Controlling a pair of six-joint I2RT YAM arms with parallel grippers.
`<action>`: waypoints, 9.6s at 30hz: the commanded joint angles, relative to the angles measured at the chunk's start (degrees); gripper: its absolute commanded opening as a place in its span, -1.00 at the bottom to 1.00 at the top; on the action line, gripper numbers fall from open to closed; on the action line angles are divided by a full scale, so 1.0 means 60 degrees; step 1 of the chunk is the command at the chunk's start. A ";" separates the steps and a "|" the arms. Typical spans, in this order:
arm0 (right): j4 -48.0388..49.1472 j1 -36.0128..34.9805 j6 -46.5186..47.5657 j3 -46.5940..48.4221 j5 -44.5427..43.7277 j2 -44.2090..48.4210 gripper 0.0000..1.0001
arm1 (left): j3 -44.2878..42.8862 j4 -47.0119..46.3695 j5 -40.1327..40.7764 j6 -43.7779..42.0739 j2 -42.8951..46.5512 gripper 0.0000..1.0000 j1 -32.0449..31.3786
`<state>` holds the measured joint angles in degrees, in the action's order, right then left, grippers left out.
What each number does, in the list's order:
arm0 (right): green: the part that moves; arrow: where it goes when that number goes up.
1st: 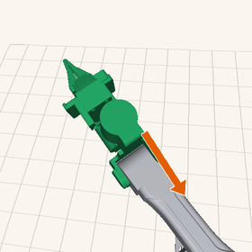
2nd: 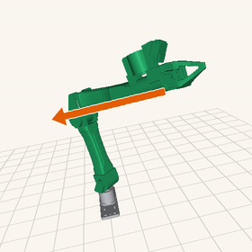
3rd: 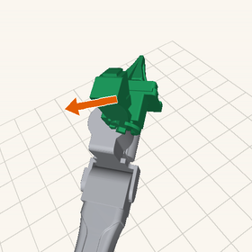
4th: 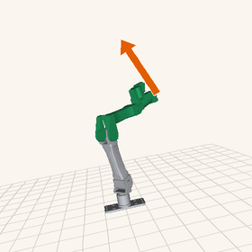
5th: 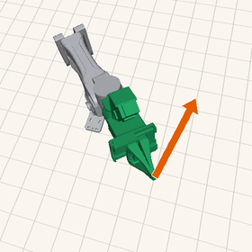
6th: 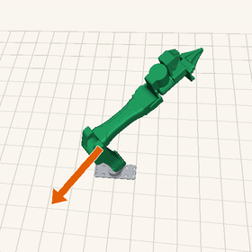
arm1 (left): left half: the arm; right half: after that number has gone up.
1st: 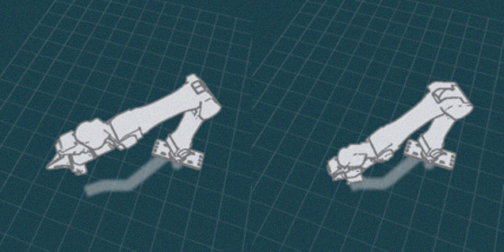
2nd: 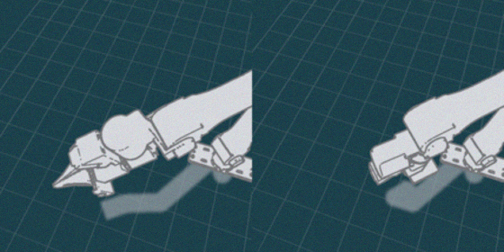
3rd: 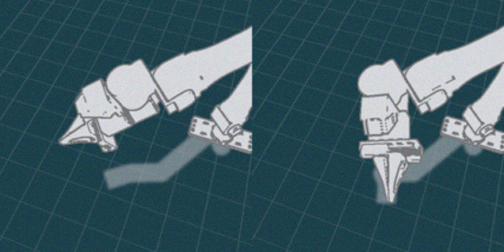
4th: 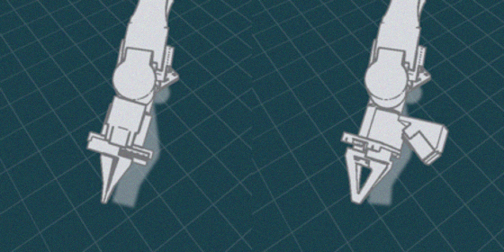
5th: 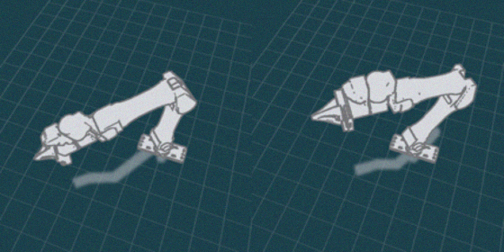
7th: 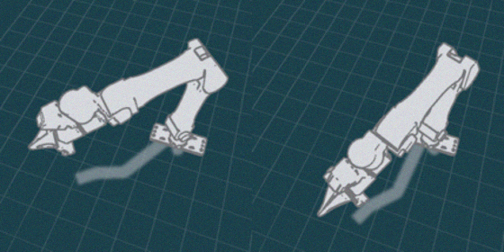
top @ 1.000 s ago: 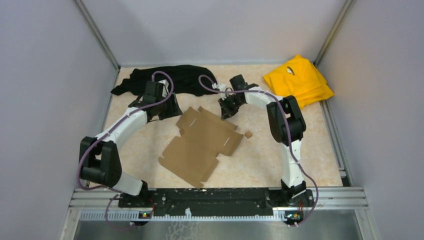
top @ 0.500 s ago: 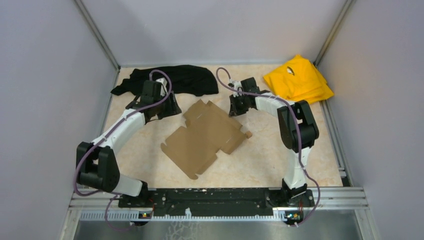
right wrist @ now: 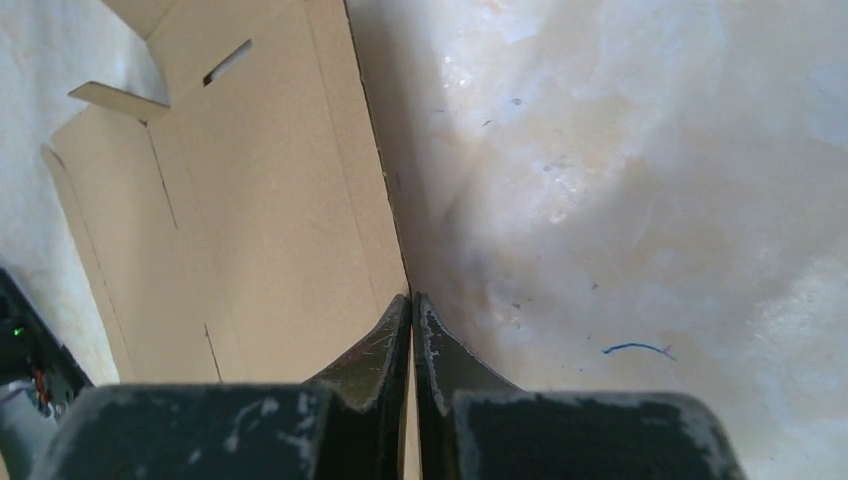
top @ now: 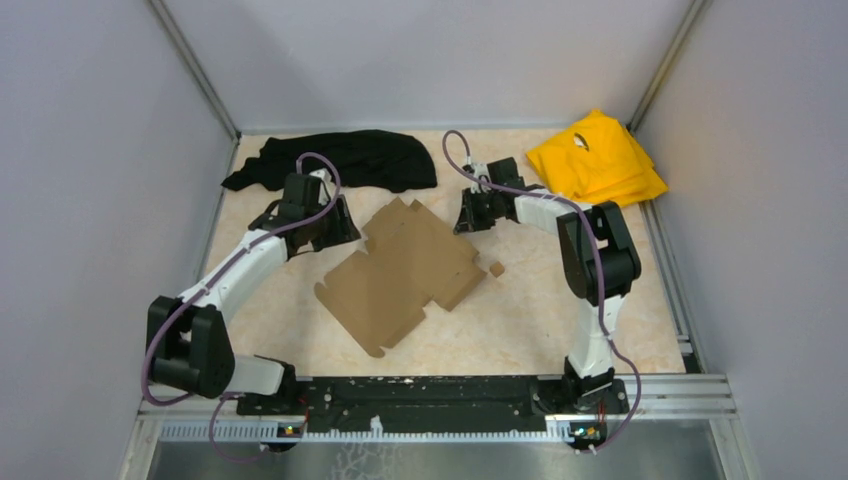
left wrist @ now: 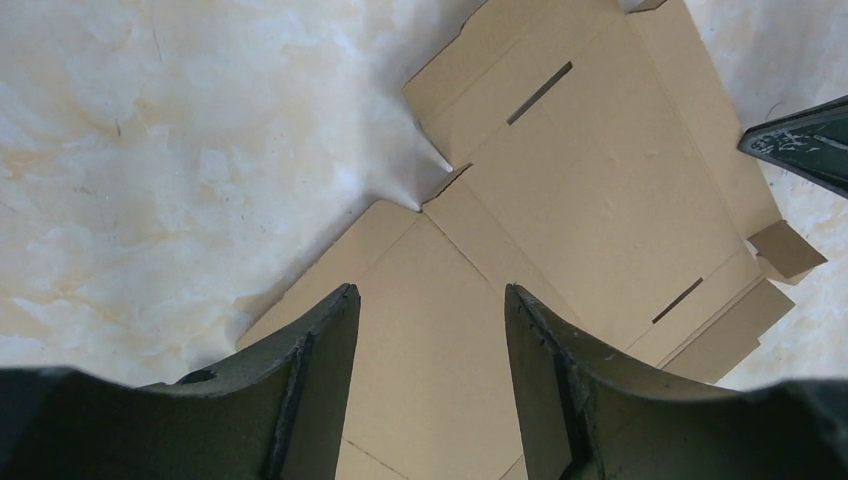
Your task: Fold the paper box
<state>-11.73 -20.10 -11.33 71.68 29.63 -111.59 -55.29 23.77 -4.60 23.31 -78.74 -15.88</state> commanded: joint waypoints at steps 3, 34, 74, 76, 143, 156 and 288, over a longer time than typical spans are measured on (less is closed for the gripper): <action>-0.0086 0.0053 0.0713 0.0547 0.1154 -0.0300 -0.90 | 0.0284 0.0066 -0.0108 0.0143 0.0118 0.23 -0.0197; -0.0392 0.0054 0.1242 0.0889 0.2802 -0.1053 -0.50 | 0.1248 0.0303 0.0539 0.0789 -0.0720 0.12 -0.1949; -0.2081 -0.0752 0.2541 0.0650 -0.2443 0.1473 -0.95 | -0.0026 -0.0433 0.0538 0.0522 -0.2403 0.01 -0.2329; -0.2439 -0.0957 0.2668 0.0753 -0.3148 0.1741 -0.95 | -0.0003 -0.0669 0.0470 0.0576 -0.2520 0.01 -0.2330; -0.2201 -0.5900 0.5877 -0.0787 -1.5503 0.2598 -1.00 | -0.0615 -0.7813 -0.5465 0.2378 -0.5747 0.09 0.1035; 0.0735 -0.6725 0.8499 -0.1767 -1.7243 0.2637 -1.00 | -0.0403 -1.0849 -0.7239 0.2393 -0.6895 0.11 0.1006; -0.1568 -0.6932 0.4959 -0.1703 -1.6407 0.2332 -1.00 | -0.0053 -1.8171 -0.9962 0.3568 -0.8718 0.25 -0.0400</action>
<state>-21.96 -59.92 18.31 59.05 -65.41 -97.65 -56.71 -84.18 -63.96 47.18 -133.05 -17.82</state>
